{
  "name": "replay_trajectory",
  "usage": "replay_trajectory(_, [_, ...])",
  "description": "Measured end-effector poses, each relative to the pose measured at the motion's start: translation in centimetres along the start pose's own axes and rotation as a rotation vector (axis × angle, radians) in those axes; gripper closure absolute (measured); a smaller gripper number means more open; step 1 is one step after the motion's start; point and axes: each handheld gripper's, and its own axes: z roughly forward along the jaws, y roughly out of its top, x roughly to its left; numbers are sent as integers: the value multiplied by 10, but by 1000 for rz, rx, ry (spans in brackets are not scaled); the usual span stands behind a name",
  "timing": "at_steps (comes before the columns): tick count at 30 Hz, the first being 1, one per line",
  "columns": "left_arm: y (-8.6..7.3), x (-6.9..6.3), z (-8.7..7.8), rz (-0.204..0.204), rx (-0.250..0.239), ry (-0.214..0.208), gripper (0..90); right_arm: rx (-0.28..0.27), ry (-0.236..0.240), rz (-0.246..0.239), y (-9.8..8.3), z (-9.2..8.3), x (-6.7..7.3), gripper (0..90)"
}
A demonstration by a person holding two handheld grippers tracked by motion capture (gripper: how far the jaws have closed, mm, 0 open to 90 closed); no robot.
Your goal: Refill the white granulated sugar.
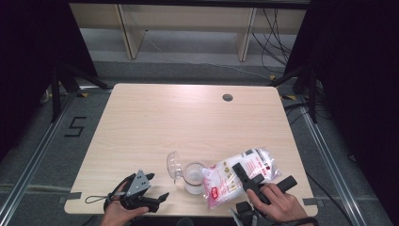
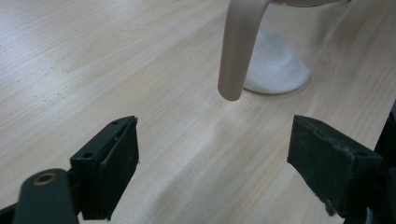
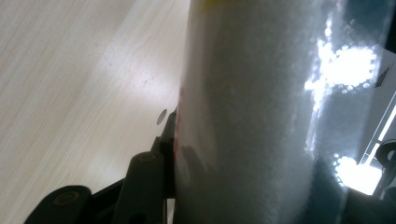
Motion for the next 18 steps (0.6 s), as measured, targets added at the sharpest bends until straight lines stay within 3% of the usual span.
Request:
replay_trajectory(1, [0,0,1,-12,-8,4,161,12,-1,19,0,-1,2,624])
replay_trajectory(4, [0,-1,1,-20,-13,1,161,13,2,10,0,-1,1,624])
replay_trajectory(6, [0,0,0,-7,-1,0,161,10,2,16,1,-1,2,624])
replay_trajectory(7, [0,-1,1,-22,-14,1,161,-4,2,-14,1,1,0,624])
replay_trajectory(10, [0,-1,1,-18,-9,4,161,8,1,5,1,0,1,625])
replay_trajectory(12, [0,0,1,-14,-7,-1,161,19,11,-21,2,-1,0,625])
replay_trajectory(18, [0,0,1,-15,-7,1,161,9,6,-8,3,0,1,625])
